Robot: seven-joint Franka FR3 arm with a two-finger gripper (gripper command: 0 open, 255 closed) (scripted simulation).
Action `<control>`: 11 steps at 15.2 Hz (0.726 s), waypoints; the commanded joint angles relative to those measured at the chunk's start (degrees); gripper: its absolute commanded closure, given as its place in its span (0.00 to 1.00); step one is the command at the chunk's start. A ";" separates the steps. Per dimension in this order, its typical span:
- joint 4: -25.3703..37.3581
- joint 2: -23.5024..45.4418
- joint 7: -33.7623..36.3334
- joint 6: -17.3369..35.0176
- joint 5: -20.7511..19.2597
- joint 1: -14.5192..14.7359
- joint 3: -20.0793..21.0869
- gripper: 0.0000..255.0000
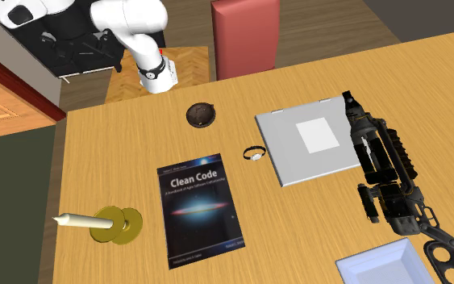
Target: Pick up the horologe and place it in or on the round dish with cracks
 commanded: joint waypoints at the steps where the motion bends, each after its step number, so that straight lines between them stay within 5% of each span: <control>1: 0.00 0.00 0.00 0.00 0.00 0.00 0.00 0.00; 11: 0.97 11.94 6.55 13.34 2.01 5.13 10.59 0.00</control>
